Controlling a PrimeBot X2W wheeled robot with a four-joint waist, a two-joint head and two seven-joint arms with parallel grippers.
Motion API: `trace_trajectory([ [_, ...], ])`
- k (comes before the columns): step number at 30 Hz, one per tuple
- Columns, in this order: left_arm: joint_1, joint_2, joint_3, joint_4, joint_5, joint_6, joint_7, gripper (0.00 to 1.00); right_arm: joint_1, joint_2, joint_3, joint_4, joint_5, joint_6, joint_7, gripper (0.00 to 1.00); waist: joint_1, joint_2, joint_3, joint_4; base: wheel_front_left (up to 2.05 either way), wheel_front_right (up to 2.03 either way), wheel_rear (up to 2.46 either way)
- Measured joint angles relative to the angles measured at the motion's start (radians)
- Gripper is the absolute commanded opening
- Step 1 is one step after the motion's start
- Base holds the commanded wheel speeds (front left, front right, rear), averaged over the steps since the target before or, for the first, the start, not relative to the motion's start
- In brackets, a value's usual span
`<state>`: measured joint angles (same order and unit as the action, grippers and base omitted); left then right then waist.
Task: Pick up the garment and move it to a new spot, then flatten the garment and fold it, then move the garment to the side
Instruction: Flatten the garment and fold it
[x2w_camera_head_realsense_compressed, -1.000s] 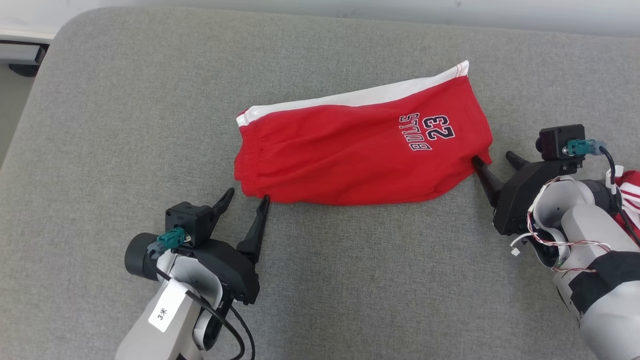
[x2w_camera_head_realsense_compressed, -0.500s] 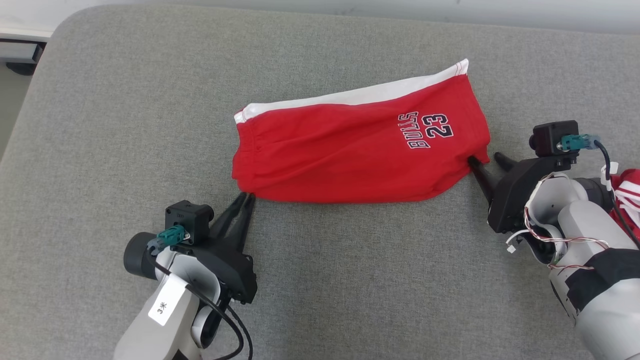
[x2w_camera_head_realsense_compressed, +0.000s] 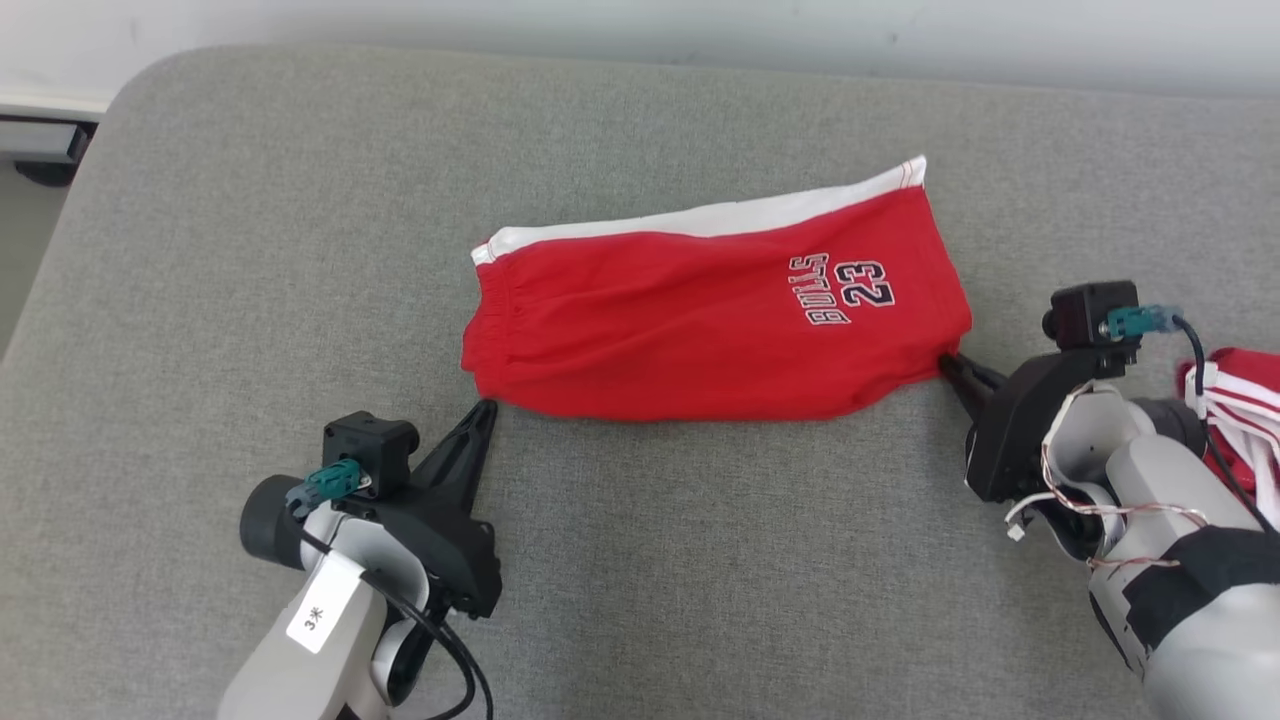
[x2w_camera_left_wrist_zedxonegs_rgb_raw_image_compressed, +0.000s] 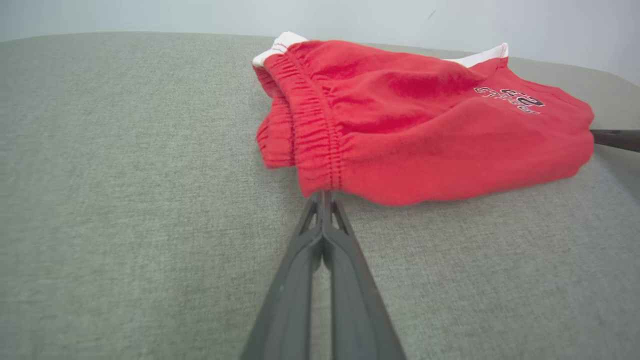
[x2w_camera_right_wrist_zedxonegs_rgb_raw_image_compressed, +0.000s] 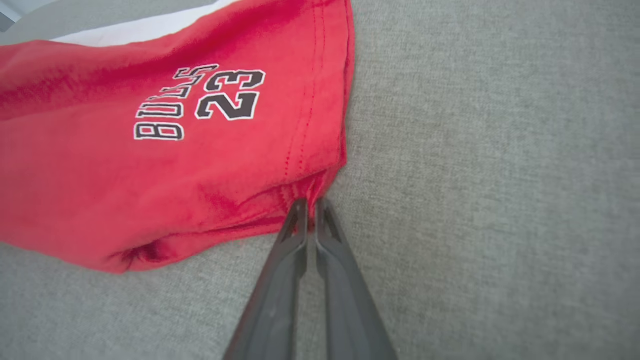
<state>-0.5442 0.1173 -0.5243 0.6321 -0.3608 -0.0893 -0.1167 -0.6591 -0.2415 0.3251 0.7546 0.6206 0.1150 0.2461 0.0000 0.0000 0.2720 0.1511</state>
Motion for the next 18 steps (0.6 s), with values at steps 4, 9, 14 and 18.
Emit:
trace_trajectory([
  [4,0.005,0.017,0.001,0.007,-0.015,-0.001,-0.002,0.00,0.027,-0.002,0.001,-0.006,0.004,0.001,0.000,0.00,0.0000,0.0000,-0.023,-0.007,0.00,0.00,0.00],
  [9,0.008,0.022,-0.002,0.013,-0.017,-0.001,-0.003,1.00,0.047,-0.003,0.001,-0.012,0.014,0.004,0.000,1.00,0.0000,0.0000,-0.045,-0.021,0.00,0.00,0.00],
  [14,0.007,0.022,-0.011,0.012,-0.015,-0.003,-0.003,1.00,0.059,-0.007,0.001,-0.019,0.014,0.004,-0.001,1.00,0.0000,0.0000,-0.049,-0.026,0.00,0.00,0.00],
  [18,0.007,0.035,-0.010,0.004,-0.011,-0.007,-0.003,1.00,0.059,-0.006,0.008,-0.042,0.014,0.004,-0.001,1.00,0.0000,0.0000,-0.040,-0.026,0.00,0.00,0.00],
])
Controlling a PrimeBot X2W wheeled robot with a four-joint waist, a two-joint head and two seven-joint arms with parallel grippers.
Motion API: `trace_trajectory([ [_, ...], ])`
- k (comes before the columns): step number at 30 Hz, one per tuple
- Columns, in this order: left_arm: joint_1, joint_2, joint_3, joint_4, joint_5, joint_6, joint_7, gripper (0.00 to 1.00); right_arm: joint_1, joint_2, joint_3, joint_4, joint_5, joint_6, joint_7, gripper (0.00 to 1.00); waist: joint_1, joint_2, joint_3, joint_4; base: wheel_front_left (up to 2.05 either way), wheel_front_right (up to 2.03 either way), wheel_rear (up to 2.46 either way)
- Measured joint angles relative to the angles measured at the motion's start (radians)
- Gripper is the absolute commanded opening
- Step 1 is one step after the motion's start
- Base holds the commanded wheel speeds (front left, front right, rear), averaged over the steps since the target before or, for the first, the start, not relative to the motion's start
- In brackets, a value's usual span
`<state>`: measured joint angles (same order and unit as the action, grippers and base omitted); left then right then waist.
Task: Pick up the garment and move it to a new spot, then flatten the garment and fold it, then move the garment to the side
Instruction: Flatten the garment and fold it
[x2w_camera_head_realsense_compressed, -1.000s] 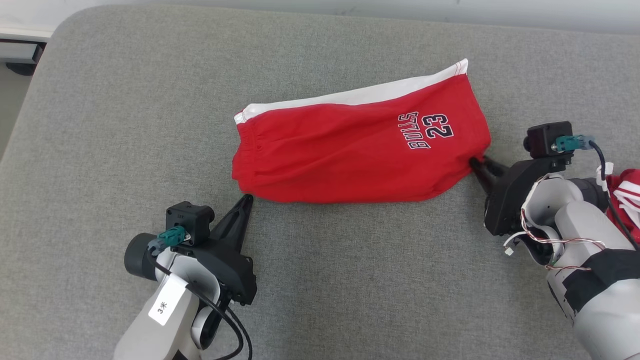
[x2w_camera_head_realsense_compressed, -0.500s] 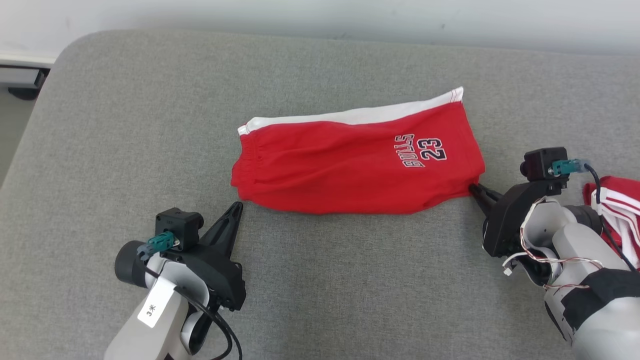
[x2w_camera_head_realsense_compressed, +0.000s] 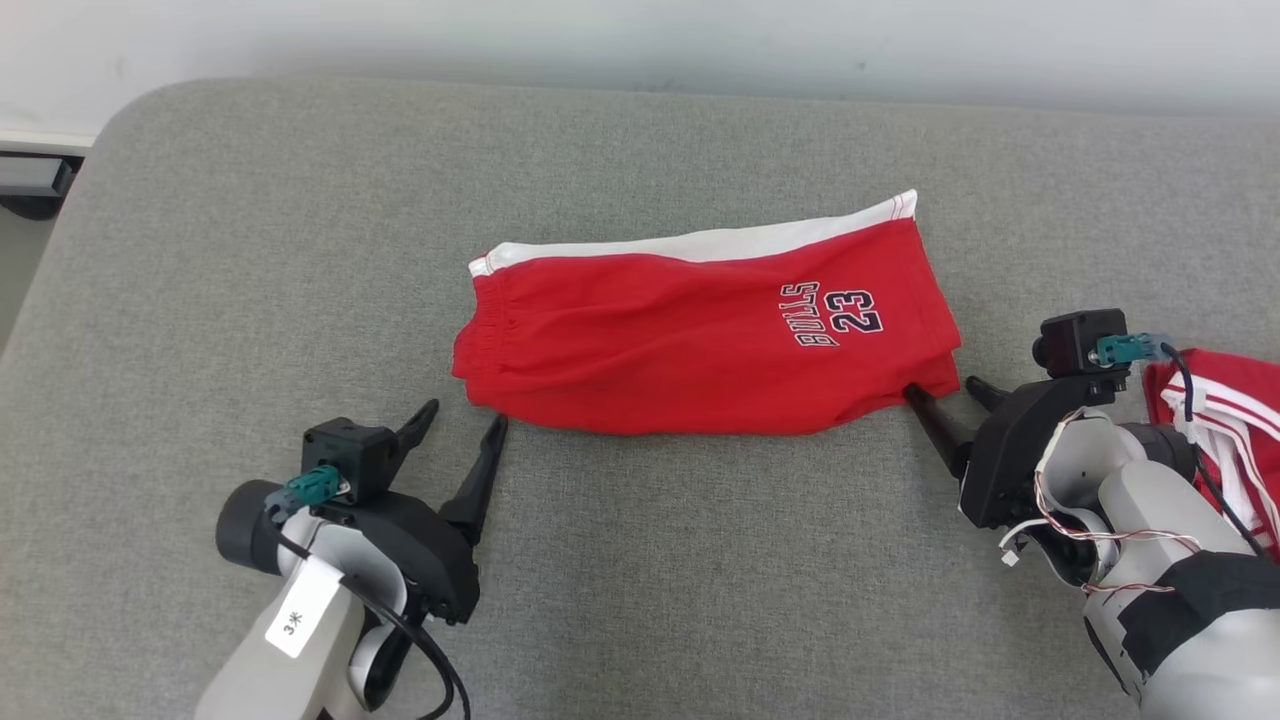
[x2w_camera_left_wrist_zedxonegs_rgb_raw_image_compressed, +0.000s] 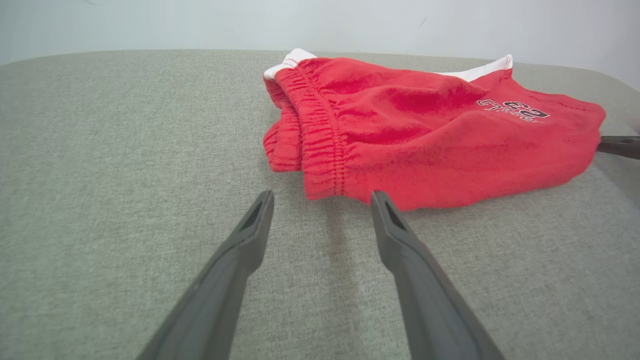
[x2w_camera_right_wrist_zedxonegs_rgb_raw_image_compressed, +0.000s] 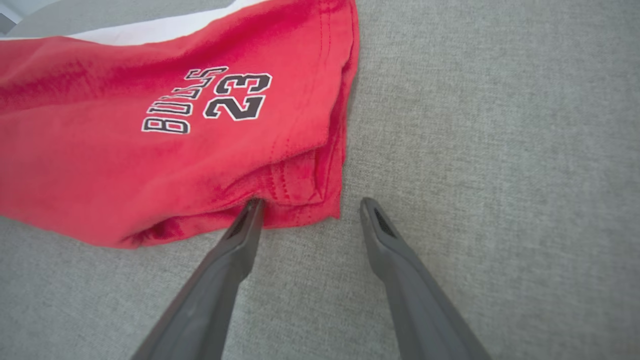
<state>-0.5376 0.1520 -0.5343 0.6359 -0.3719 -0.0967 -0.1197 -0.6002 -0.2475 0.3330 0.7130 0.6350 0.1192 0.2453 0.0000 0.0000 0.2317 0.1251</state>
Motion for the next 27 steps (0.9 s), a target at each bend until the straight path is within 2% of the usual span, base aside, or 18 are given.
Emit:
trace_trajectory([
  [7,-0.026,0.017,0.005,0.000,0.002,0.000,0.005,1.00,-0.004,0.011,0.022,-0.027,0.000,0.000,0.002,1.00,0.0000,0.0000,0.022,-0.011,0.00,0.00,0.00],
  [16,-0.051,0.012,-0.006,0.011,0.004,-0.001,0.023,0.98,-0.019,0.021,0.033,-0.039,0.000,0.004,0.011,1.00,0.0000,0.0000,0.045,-0.036,0.00,0.00,0.00],
  [17,-0.051,0.010,-0.007,0.014,0.005,-0.001,0.023,0.80,-0.019,0.021,0.033,-0.040,0.000,0.004,0.011,1.00,-0.0001,0.0000,0.047,-0.038,0.00,0.00,0.00],
  [18,-0.051,0.010,-0.007,0.016,0.005,-0.002,0.024,0.80,-0.019,0.021,0.033,-0.040,0.000,0.004,0.011,1.00,0.0000,0.0000,0.047,-0.038,0.00,0.00,0.00],
  [19,-0.051,0.010,-0.007,0.019,0.005,-0.002,0.024,0.59,-0.019,0.021,0.033,-0.040,0.000,0.004,0.014,1.00,0.0000,0.0000,0.048,-0.039,0.00,0.00,0.00],
  [20,-0.051,0.010,-0.007,0.020,0.005,-0.002,0.024,0.42,-0.019,0.020,0.034,-0.040,0.000,0.004,0.019,1.00,0.0000,0.0000,0.048,-0.039,0.00,0.00,0.00],
  [22,-0.051,0.011,-0.006,0.021,0.005,-0.002,0.024,0.25,-0.019,0.019,0.035,-0.040,0.000,0.004,0.020,0.98,-0.0001,0.0000,0.048,-0.039,0.00,0.00,0.00],
  [23,-0.051,0.011,-0.006,0.021,0.005,-0.002,0.024,0.17,-0.019,0.019,0.038,-0.039,0.000,0.004,0.024,0.82,0.0000,0.0000,0.048,-0.039,0.00,0.00,0.00],
  [24,-0.051,0.011,-0.006,0.021,0.005,-0.007,0.024,0.00,-0.019,0.017,0.039,-0.038,0.002,0.004,0.029,0.48,0.0000,0.0000,0.048,-0.039,0.00,0.00,0.00],
  [26,-0.051,0.010,-0.006,0.023,0.005,-0.008,0.024,0.00,-0.018,0.012,0.040,-0.036,0.005,0.004,0.035,0.27,0.0000,0.0000,0.047,-0.037,0.00,0.00,0.00],
  [27,-0.051,0.010,-0.006,0.026,0.004,-0.009,0.024,0.00,-0.017,0.008,0.041,-0.035,0.009,0.004,0.038,0.09,0.0000,0.0001,0.046,-0.035,0.00,0.00,0.00],
])
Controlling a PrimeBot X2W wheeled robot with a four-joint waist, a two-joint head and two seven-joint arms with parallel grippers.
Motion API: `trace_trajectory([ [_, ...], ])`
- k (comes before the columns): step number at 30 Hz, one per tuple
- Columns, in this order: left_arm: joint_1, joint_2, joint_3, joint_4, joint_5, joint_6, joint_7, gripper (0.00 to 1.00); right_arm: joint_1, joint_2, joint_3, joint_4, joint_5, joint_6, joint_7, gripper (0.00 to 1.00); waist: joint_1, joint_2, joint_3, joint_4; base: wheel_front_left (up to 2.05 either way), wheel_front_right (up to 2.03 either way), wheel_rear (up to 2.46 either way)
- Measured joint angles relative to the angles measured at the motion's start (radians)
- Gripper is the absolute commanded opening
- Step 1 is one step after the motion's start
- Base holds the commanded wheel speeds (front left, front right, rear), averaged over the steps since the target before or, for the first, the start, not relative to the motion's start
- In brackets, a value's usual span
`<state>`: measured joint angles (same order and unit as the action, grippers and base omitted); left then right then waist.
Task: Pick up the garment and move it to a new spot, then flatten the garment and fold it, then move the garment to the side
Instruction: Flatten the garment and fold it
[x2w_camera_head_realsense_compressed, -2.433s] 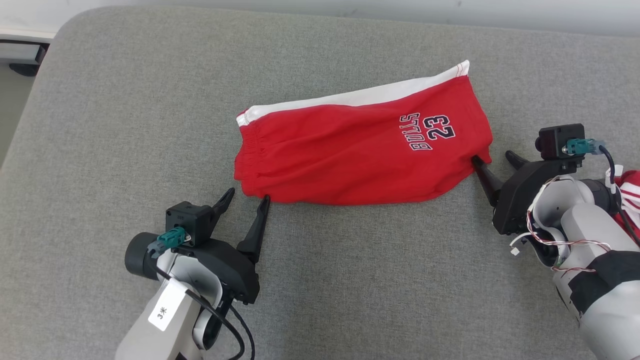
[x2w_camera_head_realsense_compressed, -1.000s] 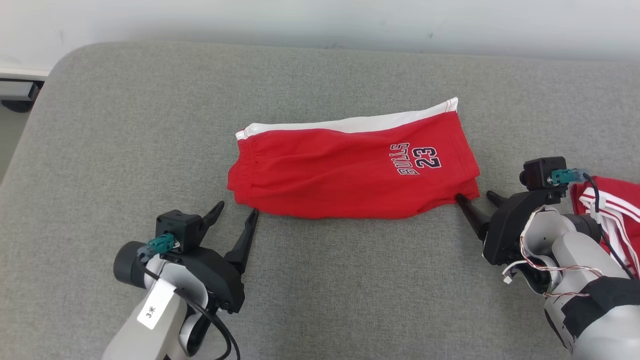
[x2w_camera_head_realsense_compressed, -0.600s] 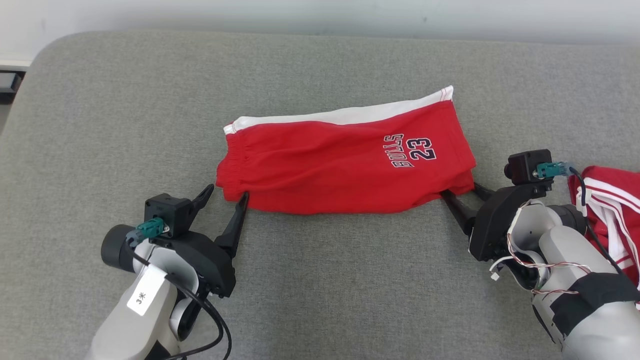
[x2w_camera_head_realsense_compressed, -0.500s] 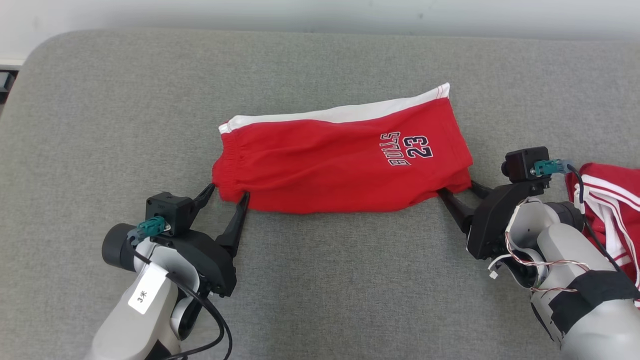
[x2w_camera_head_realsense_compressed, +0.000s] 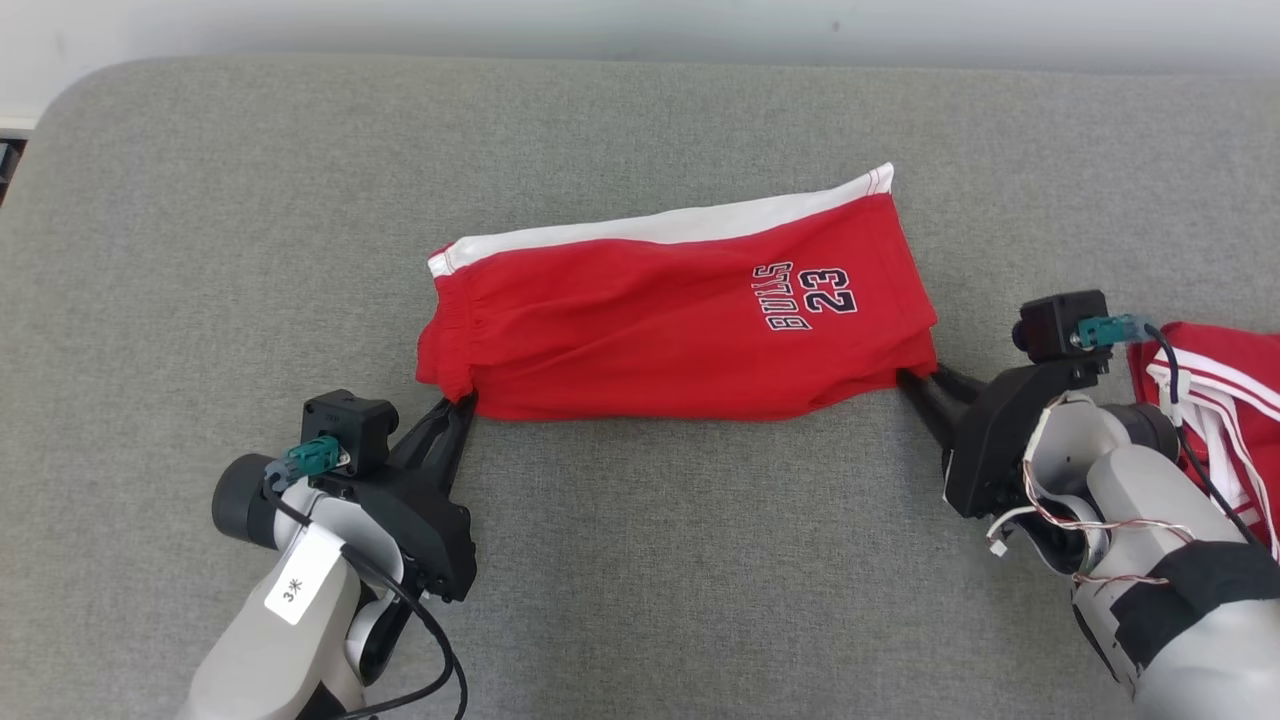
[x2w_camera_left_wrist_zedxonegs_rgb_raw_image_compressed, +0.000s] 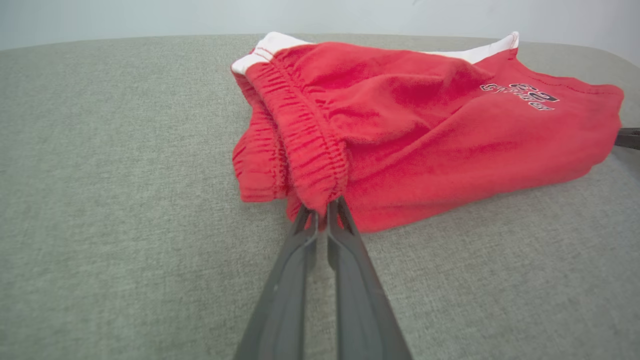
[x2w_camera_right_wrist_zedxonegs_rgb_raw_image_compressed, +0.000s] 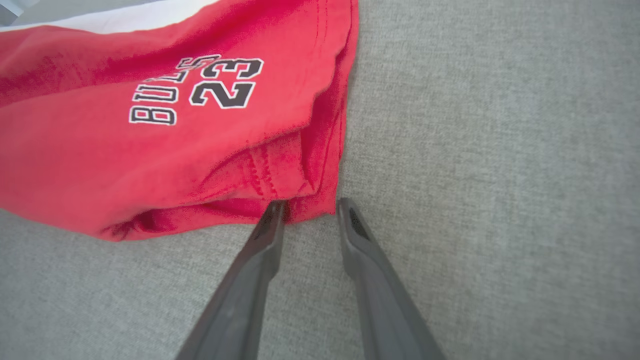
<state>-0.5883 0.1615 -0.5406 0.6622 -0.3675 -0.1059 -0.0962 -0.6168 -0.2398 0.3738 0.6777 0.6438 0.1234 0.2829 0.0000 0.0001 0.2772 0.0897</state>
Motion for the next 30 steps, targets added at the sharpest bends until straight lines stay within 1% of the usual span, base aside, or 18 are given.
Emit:
trace_trajectory([
  [1,0.000,-0.001,-0.001,0.002,0.000,0.000,0.000,0.00,0.004,-0.004,0.000,0.000,0.004,0.000,0.000,0.00,0.0000,-0.0001,-0.002,0.002,0.00,0.00,0.00],
  [9,0.015,0.000,-0.017,0.005,-0.004,-0.002,-0.008,0.00,0.045,-0.014,0.006,-0.014,0.026,0.000,0.008,0.00,0.0000,0.0000,-0.035,0.012,0.00,0.00,0.00],
  [11,0.023,0.003,-0.022,0.004,-0.005,-0.009,-0.010,0.00,0.064,-0.017,0.005,-0.027,0.030,0.000,0.007,0.00,0.0000,0.0000,-0.045,0.012,0.00,0.00,0.00],
  [19,0.066,0.015,-0.049,-0.006,-0.011,-0.010,-0.012,0.00,0.152,-0.028,0.001,-0.081,0.061,0.000,-0.012,0.00,0.0000,0.0000,-0.085,0.002,0.00,0.00,0.00],
  [21,0.081,0.020,-0.056,-0.013,-0.012,-0.018,-0.020,0.00,0.184,-0.034,-0.004,-0.108,0.079,0.000,-0.020,0.00,-0.0001,0.0000,-0.098,-0.001,0.00,0.00,0.00],
  [26,0.128,0.041,-0.072,-0.047,-0.023,-0.018,-0.020,0.00,0.272,-0.059,-0.002,-0.193,0.095,0.000,-0.029,0.00,-0.0001,0.0000,-0.129,-0.013,0.00,0.00,0.00],
  [30,0.186,0.068,-0.097,-0.077,-0.027,-0.018,-0.011,0.00,0.340,-0.082,-0.003,-0.266,0.095,0.000,-0.043,0.00,-0.0001,0.0000,-0.152,-0.024,0.00,0.00,0.00],
])
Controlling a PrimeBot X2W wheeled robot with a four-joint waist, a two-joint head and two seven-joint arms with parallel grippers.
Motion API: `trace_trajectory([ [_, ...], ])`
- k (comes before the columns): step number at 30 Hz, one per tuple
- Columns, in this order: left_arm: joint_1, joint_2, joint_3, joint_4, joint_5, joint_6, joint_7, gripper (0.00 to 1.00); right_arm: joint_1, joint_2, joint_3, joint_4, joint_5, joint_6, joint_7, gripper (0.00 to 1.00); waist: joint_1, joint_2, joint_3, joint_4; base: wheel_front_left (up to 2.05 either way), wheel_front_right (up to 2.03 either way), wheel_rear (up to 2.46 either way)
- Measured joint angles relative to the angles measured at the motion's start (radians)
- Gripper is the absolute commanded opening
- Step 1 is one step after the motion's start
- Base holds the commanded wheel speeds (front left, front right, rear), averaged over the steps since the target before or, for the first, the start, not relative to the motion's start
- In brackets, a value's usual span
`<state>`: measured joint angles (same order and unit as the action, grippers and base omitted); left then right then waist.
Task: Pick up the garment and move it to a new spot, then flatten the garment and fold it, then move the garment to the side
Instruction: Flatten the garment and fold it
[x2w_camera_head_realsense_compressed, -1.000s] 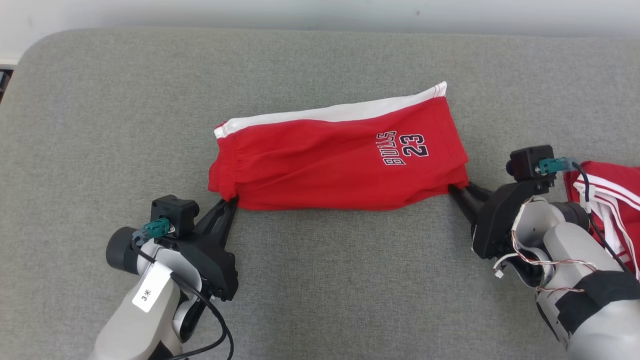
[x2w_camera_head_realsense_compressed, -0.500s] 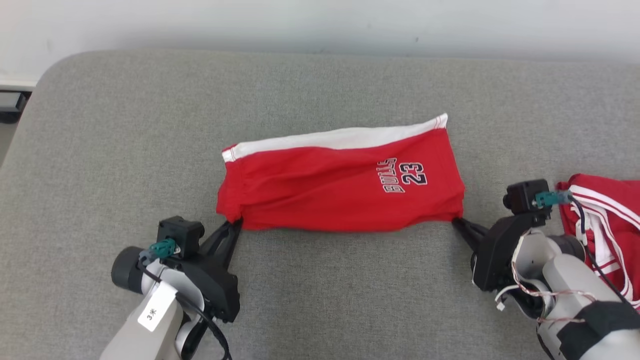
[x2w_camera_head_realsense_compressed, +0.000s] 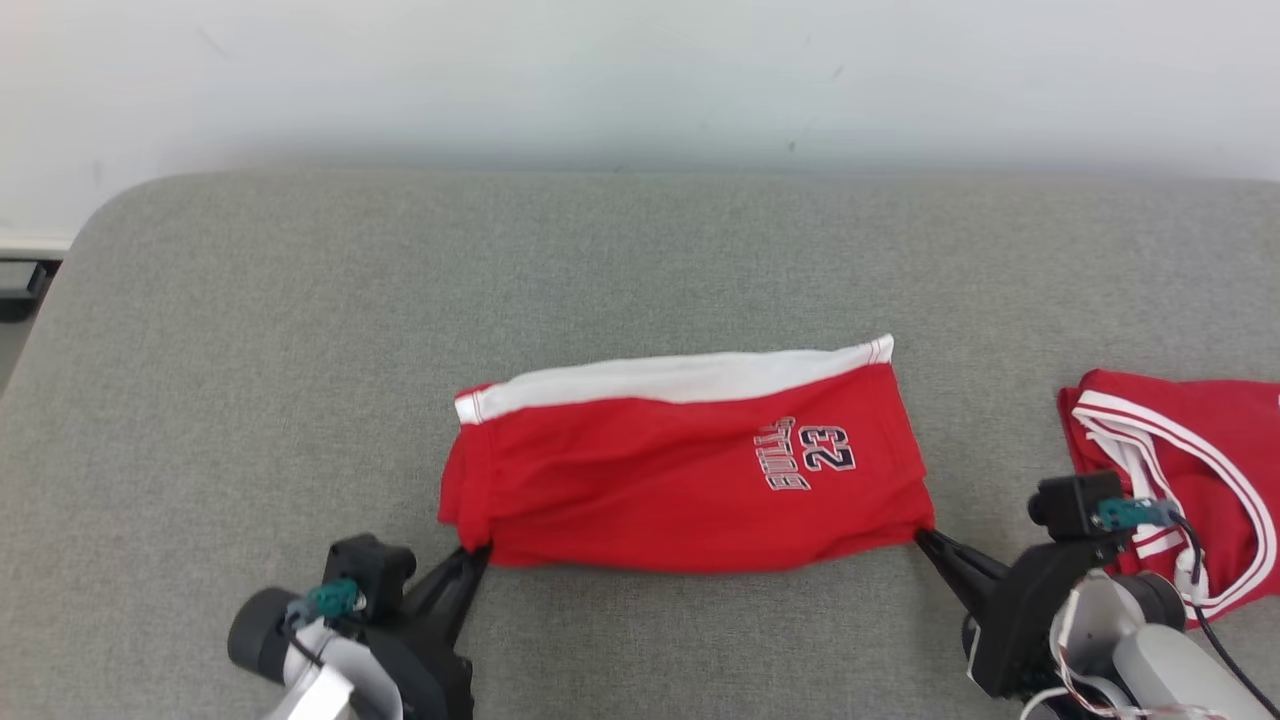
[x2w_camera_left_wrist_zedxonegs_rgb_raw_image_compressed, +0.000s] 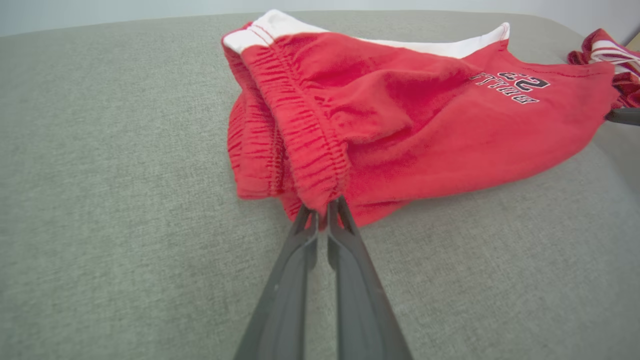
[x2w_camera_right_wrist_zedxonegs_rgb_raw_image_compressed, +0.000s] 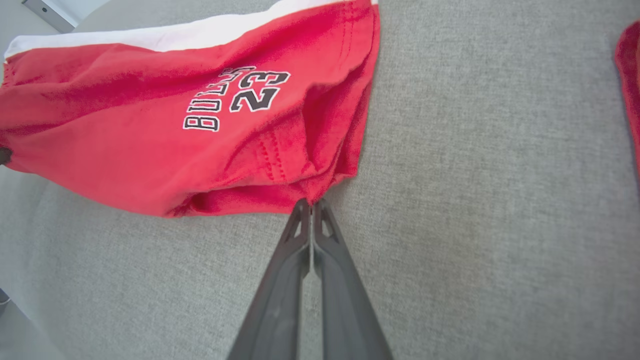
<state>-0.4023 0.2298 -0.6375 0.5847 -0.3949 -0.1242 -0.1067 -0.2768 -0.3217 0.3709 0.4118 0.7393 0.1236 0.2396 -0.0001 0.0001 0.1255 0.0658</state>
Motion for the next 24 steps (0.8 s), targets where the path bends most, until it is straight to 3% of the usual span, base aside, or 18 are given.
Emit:
trace_trajectory([
  [6,0.082,0.031,-0.016,-0.086,-0.025,0.000,0.011,0.00,0.107,-0.046,-0.042,-0.114,0.009,-0.003,-0.030,0.00,0.0000,0.0000,-0.032,-0.016,0.00,0.00,0.00],
  [15,0.169,0.080,-0.023,-0.234,-0.063,-0.001,0.040,0.00,0.265,-0.079,-0.075,-0.324,0.040,-0.042,-0.043,0.00,0.0000,0.0000,-0.054,-0.024,0.00,0.00,0.00],
  [23,0.249,0.122,-0.028,-0.313,-0.081,0.000,0.097,0.00,0.360,-0.105,-0.097,-0.416,0.082,-0.075,0.002,0.00,0.0001,-0.0001,-0.047,-0.030,0.00,0.00,0.00],
  [24,0.250,0.127,-0.027,-0.314,-0.081,0.000,0.106,0.07,0.370,-0.107,-0.099,-0.416,0.086,-0.083,0.012,0.00,0.0001,0.0000,-0.045,-0.029,0.00,0.00,0.00],
])
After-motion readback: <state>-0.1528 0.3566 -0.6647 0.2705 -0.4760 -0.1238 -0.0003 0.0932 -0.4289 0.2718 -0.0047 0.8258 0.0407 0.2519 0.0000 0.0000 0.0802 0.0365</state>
